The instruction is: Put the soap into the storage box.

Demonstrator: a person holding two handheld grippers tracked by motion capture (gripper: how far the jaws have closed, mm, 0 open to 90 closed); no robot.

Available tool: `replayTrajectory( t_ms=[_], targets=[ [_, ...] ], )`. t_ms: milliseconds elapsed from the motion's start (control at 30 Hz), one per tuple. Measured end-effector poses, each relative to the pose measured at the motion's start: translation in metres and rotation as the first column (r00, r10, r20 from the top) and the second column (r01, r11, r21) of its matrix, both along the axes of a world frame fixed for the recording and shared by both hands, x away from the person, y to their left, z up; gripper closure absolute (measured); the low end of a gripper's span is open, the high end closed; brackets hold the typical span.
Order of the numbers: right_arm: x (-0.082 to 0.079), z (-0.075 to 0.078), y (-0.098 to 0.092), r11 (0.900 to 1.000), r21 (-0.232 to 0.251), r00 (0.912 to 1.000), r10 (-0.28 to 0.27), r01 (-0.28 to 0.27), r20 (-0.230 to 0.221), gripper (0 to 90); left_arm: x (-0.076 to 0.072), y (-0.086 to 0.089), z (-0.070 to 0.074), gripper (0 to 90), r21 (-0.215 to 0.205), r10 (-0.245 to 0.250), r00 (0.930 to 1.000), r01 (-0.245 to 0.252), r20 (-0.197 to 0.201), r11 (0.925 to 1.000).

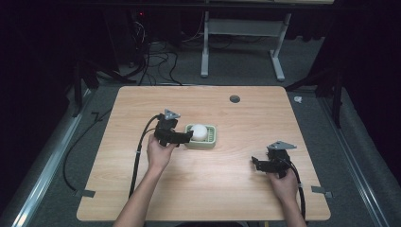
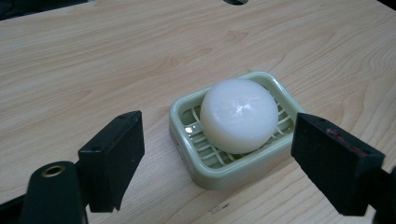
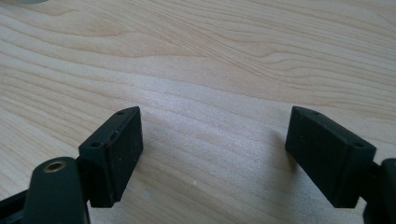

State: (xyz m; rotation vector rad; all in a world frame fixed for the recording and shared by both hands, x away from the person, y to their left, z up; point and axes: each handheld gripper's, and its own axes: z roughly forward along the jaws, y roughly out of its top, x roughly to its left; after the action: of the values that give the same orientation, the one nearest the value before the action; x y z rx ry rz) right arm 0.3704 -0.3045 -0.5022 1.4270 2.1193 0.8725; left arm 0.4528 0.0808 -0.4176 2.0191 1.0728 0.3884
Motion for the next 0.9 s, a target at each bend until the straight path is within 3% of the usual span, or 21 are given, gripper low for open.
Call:
replayTrajectory(
  t_ms=[367,900],
  targets=[
    [0.0,0.0,0.0,1.0,0.0,1.0,0.0,0.0,0.0,19.8,-0.007,0.013,0.006,18.3,-0.023,0.02,0.9996,-0.02,0.018,0.9995],
    [0.0,0.0,0.0,1.0,-0.001,1.0,0.0,0.0,0.001,19.8,-0.018,0.026,0.011,18.9,-0.008,0.02,0.9997,-0.02,0.017,0.9998]
  ],
)
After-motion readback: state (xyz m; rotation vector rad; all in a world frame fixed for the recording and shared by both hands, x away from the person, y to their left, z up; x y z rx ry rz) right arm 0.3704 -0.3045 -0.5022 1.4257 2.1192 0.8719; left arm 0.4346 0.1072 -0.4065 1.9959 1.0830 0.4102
